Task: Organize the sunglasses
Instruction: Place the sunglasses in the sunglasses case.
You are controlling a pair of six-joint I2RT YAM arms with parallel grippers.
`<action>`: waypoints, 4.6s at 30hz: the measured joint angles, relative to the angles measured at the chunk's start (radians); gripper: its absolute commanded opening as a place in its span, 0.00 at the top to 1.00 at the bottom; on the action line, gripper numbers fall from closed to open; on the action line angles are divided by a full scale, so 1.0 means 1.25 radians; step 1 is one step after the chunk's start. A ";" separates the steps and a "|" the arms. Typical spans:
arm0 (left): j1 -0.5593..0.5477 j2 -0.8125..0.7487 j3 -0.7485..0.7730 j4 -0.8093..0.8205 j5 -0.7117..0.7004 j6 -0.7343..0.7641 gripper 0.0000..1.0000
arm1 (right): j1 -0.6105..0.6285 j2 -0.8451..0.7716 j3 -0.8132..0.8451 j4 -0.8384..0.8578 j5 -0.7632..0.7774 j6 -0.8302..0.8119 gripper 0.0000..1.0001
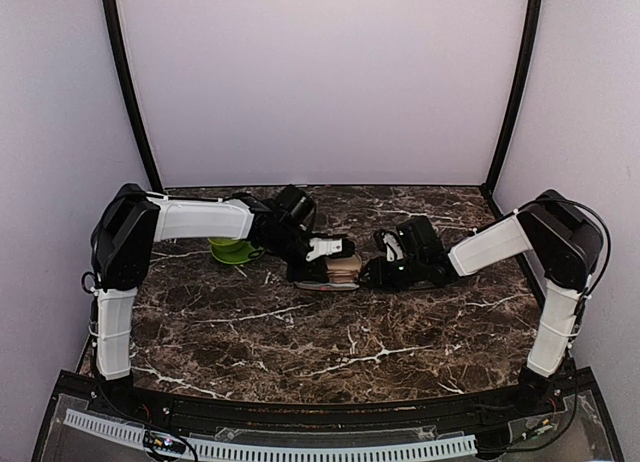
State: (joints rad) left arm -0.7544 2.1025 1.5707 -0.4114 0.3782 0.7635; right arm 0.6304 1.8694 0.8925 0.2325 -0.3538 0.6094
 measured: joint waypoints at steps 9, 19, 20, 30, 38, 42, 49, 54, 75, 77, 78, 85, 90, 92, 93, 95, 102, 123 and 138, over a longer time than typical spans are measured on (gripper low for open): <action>0.006 0.014 0.016 -0.008 0.007 0.007 0.85 | 0.003 -0.002 -0.001 0.000 0.013 -0.005 0.57; 0.013 0.034 0.026 -0.018 0.020 0.006 0.85 | 0.003 -0.012 -0.008 -0.006 0.026 -0.007 0.56; 0.013 0.035 0.026 -0.018 0.020 0.006 0.85 | 0.003 -0.013 -0.008 -0.006 0.026 -0.006 0.56; 0.013 0.037 0.013 -0.013 0.026 -0.006 0.85 | 0.002 -0.046 -0.027 -0.006 0.009 -0.003 0.54; 0.013 0.038 0.013 -0.008 0.043 -0.012 0.85 | -0.001 -0.071 -0.053 0.016 -0.005 -0.041 0.51; 0.013 0.038 0.013 -0.007 0.049 -0.012 0.85 | -0.001 -0.084 -0.076 0.038 -0.028 -0.069 0.51; 0.013 0.038 0.013 -0.007 0.057 -0.012 0.85 | 0.010 -0.091 -0.078 0.068 -0.043 -0.088 0.51; 0.014 0.038 0.013 -0.007 0.060 -0.010 0.85 | 0.018 -0.091 -0.076 0.072 -0.066 -0.151 0.38; 0.017 0.038 0.021 -0.052 0.084 0.009 0.83 | 0.026 -0.053 -0.043 0.093 -0.122 -0.315 0.35; 0.017 0.038 0.023 -0.056 0.087 0.009 0.83 | 0.027 -0.053 -0.051 0.099 -0.116 -0.314 0.35; 0.017 0.038 0.023 -0.057 0.089 0.009 0.84 | 0.028 -0.053 -0.055 0.100 -0.114 -0.313 0.35; 0.017 0.038 0.025 -0.062 0.111 0.002 0.83 | 0.036 -0.053 -0.072 0.112 -0.107 -0.308 0.35; 0.019 0.038 0.025 -0.061 0.126 -0.009 0.82 | 0.040 -0.053 -0.076 0.117 -0.096 -0.304 0.35; 0.019 0.038 0.026 -0.062 0.128 -0.011 0.81 | 0.041 -0.053 -0.076 0.118 -0.092 -0.303 0.35; 0.019 0.039 0.027 -0.061 0.128 -0.013 0.80 | 0.041 -0.053 -0.077 0.119 -0.090 -0.301 0.35; 0.019 0.042 0.029 -0.062 0.128 -0.014 0.79 | 0.041 -0.054 -0.077 0.120 -0.085 -0.300 0.35; 0.018 0.058 0.037 -0.058 0.135 -0.019 0.69 | 0.041 -0.055 -0.076 0.121 -0.078 -0.298 0.35; 0.017 0.073 0.040 -0.046 0.130 -0.040 0.58 | 0.045 -0.055 -0.066 0.111 -0.063 -0.291 0.41; 0.015 0.056 -0.001 0.012 0.103 -0.062 0.47 | 0.045 -0.031 -0.047 0.128 -0.074 -0.237 0.51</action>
State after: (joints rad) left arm -0.7357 2.1723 1.5696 -0.3969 0.5064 0.6861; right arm 0.6868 1.8305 0.8333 0.3931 -0.4461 0.3138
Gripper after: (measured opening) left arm 0.516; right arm 0.512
